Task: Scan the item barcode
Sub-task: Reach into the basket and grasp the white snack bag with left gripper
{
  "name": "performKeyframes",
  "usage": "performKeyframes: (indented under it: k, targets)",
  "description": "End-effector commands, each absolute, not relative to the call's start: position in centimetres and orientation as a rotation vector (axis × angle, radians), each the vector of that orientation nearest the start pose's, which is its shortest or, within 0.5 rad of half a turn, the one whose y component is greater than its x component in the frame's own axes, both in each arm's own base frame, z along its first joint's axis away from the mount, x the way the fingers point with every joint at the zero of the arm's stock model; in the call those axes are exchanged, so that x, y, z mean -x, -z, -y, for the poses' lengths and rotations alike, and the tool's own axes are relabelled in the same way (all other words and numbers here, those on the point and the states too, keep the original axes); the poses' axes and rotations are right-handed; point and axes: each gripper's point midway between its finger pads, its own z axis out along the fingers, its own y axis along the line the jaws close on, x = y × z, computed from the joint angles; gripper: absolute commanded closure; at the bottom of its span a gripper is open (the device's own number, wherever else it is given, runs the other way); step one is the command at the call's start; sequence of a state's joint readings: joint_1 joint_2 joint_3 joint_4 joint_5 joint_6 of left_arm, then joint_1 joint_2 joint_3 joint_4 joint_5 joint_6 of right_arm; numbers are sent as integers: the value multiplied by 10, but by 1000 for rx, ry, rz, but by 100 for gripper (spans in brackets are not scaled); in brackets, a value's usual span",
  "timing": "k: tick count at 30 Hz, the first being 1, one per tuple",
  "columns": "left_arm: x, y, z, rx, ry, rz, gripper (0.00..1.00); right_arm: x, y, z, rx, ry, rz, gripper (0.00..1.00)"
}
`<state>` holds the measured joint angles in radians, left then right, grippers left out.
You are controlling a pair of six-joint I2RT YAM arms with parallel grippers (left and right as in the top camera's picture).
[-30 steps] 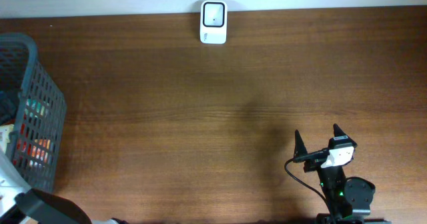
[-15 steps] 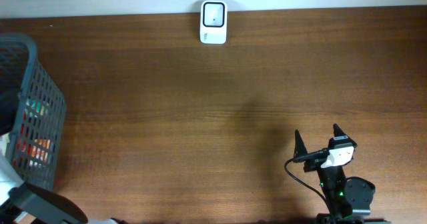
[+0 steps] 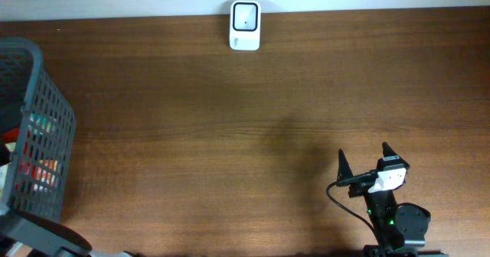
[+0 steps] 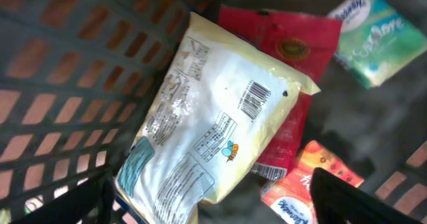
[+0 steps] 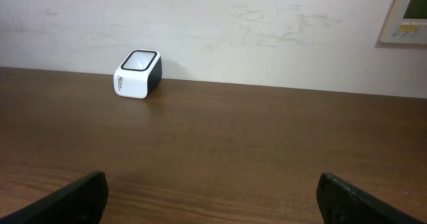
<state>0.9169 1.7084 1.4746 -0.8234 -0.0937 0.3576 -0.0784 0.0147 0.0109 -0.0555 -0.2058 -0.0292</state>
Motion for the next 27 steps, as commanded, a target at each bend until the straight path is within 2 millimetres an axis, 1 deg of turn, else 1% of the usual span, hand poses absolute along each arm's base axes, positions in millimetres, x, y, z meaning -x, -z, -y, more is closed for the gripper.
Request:
performKeyframes:
  k: [1, 9, 12, 14, 21, 24, 27]
  targets:
    - [-245, -137, -349, 735, -510, -2699, 12, -245, -160, -16, 113, -87, -1628, 1]
    - [-234, -95, -338, 571, -510, -2812, 10, -245, -160, -16, 113, -87, -1628, 1]
    - [-221, -88, -346, 597, -625, -2837, 11, -245, -160, -16, 113, -87, -1628, 1]
    - [-213, -85, -353, 627, -680, -2833, 9, -245, -160, -16, 113, -87, -1628, 1]
    - [-192, -80, -369, 721, -685, -2812, 7, -245, -160, -16, 113, -87, -1628, 1]
    - [-194, -70, -368, 730, -580, -2795, 7, -245, -160, -16, 113, -87, -1628, 1]
    - [-193, -59, -369, 734, -569, -2813, 7, -245, -160, -16, 113, -87, -1628, 1]
